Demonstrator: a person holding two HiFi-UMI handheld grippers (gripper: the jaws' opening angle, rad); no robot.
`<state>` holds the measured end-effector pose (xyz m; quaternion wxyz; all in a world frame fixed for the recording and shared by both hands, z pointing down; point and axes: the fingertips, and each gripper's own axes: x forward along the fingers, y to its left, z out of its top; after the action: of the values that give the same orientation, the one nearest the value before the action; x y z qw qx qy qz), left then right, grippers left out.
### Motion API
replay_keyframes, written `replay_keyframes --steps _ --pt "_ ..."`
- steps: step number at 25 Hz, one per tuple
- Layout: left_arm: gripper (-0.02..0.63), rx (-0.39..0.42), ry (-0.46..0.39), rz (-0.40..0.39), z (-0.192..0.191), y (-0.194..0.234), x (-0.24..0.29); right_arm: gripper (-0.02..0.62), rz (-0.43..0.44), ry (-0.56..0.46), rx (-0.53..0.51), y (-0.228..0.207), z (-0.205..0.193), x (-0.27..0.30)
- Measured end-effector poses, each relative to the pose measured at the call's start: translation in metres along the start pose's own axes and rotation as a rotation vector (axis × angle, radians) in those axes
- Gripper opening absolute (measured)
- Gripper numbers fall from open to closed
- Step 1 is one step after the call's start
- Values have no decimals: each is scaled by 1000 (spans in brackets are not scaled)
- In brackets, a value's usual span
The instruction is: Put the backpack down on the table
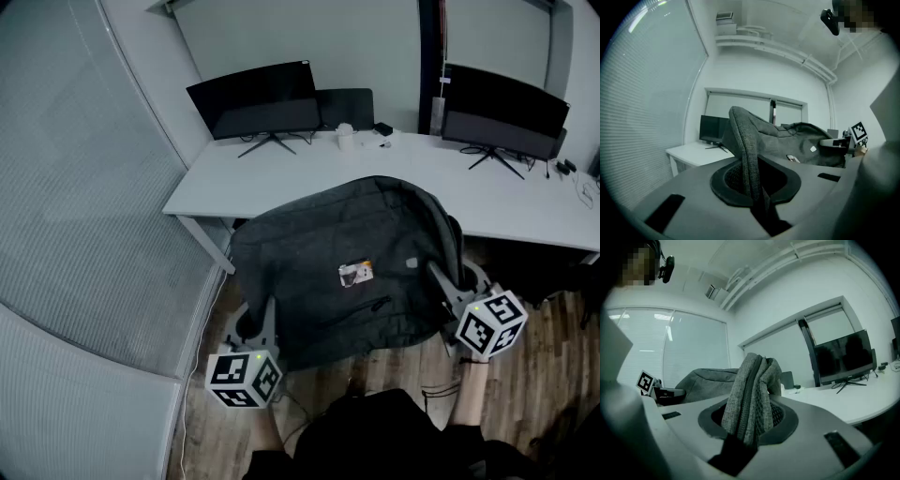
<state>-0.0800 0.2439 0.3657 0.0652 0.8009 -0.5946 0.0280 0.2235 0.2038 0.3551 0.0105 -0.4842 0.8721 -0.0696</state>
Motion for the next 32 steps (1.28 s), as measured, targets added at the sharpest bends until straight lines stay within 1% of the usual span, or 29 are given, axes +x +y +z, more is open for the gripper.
replay_keyframes --steps 14,23,26,29,32 --pt "43 13 0 -5 -11 0 6 109 -8 6 -19 -4 -8 2" --pt "43 -5 16 8 -26 -10 24 110 -4 27 -14 -25 -19 5" --pt "43 -16 23 11 -27 -27 27 110 -6 35 -9 -40 -16 -4" --pt "43 -25 38 32 -23 -40 28 110 11 48 -2 -51 -10 -5" --pt "43 -28 44 51 -27 -35 27 110 26 53 5 -50 -16 2"
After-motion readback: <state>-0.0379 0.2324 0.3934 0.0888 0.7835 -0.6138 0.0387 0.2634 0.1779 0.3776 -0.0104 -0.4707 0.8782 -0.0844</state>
